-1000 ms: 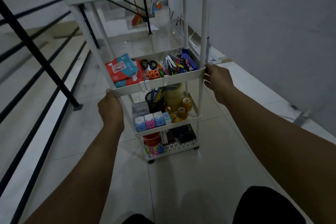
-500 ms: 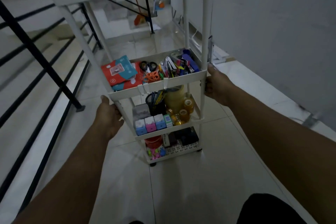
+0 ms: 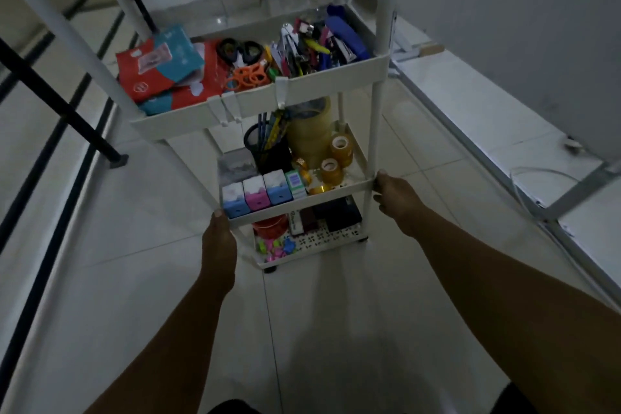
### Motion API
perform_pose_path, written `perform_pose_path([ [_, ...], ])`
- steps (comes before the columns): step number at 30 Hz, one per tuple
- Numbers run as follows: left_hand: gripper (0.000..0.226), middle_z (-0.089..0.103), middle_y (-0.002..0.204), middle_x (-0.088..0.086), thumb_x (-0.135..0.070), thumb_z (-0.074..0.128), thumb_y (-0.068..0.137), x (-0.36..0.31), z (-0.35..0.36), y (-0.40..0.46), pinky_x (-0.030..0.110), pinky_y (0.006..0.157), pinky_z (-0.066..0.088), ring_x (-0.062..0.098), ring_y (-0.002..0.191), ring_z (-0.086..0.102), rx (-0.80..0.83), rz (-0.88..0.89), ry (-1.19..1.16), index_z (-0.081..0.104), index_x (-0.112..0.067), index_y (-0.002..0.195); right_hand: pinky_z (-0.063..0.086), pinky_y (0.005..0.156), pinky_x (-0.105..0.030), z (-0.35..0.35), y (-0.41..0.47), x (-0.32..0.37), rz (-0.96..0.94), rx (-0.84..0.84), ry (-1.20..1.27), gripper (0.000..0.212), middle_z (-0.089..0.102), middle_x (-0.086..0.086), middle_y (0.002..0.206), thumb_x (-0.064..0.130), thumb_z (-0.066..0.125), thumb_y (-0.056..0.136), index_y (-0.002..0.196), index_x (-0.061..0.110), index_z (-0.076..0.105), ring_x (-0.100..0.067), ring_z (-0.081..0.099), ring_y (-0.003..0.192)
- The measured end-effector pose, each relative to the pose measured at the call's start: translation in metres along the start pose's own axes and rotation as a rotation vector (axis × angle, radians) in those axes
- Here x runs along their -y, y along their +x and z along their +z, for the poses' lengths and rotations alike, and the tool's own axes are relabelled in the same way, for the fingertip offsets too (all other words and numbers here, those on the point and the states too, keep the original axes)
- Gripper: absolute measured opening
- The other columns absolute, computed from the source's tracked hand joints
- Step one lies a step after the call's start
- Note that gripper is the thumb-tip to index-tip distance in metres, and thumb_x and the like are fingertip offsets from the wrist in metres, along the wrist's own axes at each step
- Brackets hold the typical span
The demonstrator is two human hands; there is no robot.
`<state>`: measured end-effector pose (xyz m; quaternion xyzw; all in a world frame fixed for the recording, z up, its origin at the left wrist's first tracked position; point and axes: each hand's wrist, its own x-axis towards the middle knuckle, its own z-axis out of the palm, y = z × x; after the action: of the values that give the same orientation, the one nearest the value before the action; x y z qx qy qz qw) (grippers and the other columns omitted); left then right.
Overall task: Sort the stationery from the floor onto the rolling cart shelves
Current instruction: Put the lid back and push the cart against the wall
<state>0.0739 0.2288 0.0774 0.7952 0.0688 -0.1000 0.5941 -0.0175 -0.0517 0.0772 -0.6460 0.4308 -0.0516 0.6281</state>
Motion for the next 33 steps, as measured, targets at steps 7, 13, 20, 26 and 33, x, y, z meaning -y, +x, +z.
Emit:
perform_pose_path([
  [7, 0.025, 0.053, 0.092, -0.016, -0.033, 0.032, 0.104, 0.022, 0.005, 0.01, 0.019, 0.073, 0.045, -0.002, 0.084, 0.052, -0.086, 0.346, 0.45, 0.05, -0.022, 0.118, 0.051, 0.086, -0.038, 0.003, 0.029, -0.01, 0.047, -0.019, 0.144, 0.04, 0.066, -0.008, 0.108, 0.048, 0.046, 0.095, 0.103, 0.012, 0.061, -0.023, 0.062, 0.1],
  [13, 0.025, 0.056, 0.112, 0.025, -0.002, 0.041, 0.099, 0.019, 0.006, 0.017, 0.0, 0.063, 0.038, 0.007, 0.064, 0.043, -0.054, 0.108, 0.158, 0.05, 0.01, 0.118, 0.053, 0.069, -0.03, 0.0, 0.033, -0.001, 0.078, -0.016, 0.273, 0.029, 0.071, -0.007, 0.099, 0.03, 0.058, 0.092, 0.108, 0.008, 0.066, -0.018, 0.067, 0.09],
  [20, 0.036, 0.056, 0.125, 0.019, 0.004, 0.041, 0.097, 0.015, 0.008, 0.012, 0.025, 0.089, 0.047, 0.03, 0.116, 0.054, -0.053, 0.078, 0.147, 0.048, -0.001, 0.132, 0.055, 0.08, -0.034, -0.006, 0.028, 0.005, 0.108, 0.014, 0.273, 0.024, 0.07, -0.012, 0.103, 0.023, 0.063, 0.09, 0.106, 0.005, 0.065, -0.023, 0.067, 0.095],
  [26, 0.034, 0.055, 0.124, 0.022, 0.005, 0.044, 0.096, 0.014, 0.003, 0.018, 0.028, 0.089, 0.048, 0.035, 0.115, 0.054, -0.031, 0.074, 0.185, 0.049, 0.002, 0.13, 0.054, 0.079, -0.032, -0.009, 0.021, 0.007, 0.112, 0.02, 0.252, 0.019, 0.071, -0.012, 0.102, 0.021, 0.063, 0.089, 0.098, 0.005, 0.066, -0.021, 0.068, 0.094],
  [33, 0.039, 0.054, 0.129, 0.017, 0.008, 0.046, 0.094, 0.011, 0.001, 0.031, 0.026, 0.091, 0.044, 0.029, 0.12, 0.052, 0.029, 0.103, 0.215, 0.048, -0.002, 0.132, 0.054, 0.079, -0.032, -0.011, 0.011, 0.008, 0.12, -0.01, 0.24, 0.01, 0.071, -0.014, 0.101, 0.017, 0.064, 0.087, 0.086, 0.008, 0.066, -0.021, 0.068, 0.093],
])
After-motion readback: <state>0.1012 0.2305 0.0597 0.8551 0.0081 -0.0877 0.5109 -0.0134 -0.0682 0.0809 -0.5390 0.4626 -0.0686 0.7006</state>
